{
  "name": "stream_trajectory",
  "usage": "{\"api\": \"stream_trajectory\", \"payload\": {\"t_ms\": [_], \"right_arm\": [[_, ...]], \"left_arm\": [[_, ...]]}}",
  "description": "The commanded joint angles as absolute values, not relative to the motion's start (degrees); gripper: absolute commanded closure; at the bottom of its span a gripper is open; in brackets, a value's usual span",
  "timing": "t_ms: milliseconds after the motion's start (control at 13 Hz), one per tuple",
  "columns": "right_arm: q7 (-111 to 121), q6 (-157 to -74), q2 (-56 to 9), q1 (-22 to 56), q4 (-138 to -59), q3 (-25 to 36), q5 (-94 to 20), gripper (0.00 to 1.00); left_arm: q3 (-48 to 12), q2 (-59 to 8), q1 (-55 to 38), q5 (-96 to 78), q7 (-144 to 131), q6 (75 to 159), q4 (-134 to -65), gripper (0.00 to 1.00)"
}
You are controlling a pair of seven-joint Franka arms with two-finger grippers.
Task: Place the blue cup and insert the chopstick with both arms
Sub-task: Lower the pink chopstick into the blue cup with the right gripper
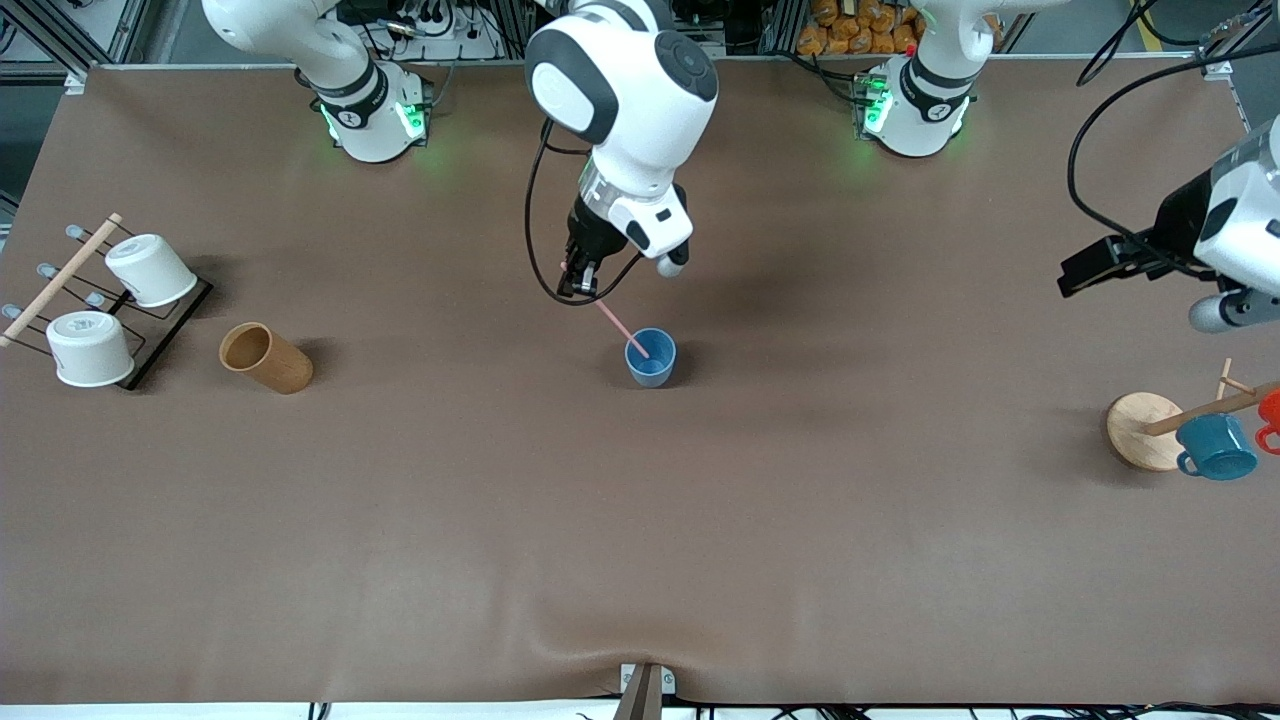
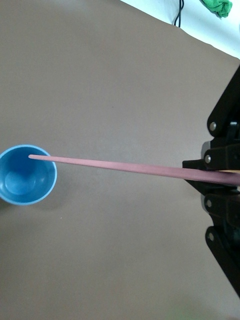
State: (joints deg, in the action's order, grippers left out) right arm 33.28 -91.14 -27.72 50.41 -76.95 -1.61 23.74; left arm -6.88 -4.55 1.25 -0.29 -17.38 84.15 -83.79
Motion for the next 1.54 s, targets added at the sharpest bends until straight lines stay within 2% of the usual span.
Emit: {"api": "stream_trajectory", "payload": {"t_ms": [0,231,1462], "right_arm": [[34.54,-89.74,-29.00,51.50,-75.67,-1.05,24.26,1.00],[34.37,-89.56,-30.23,51.94,-75.67,-1.05,24.17,1.00],[34.10,-94.83,-36.30,51.94,-74.45,-1.05,24.61,1.00]], "left_arm": [[-5.80,1.22,0.62,-1.41,-14.95,84.46,-89.81,0.00],[-3.79,3.51,-0.96,-1.32,-14.85,84.99,-92.28,0.00],[-4.04,2.90,-0.53,-3.24,-12.22,86.66,-91.58,0.00]]}}
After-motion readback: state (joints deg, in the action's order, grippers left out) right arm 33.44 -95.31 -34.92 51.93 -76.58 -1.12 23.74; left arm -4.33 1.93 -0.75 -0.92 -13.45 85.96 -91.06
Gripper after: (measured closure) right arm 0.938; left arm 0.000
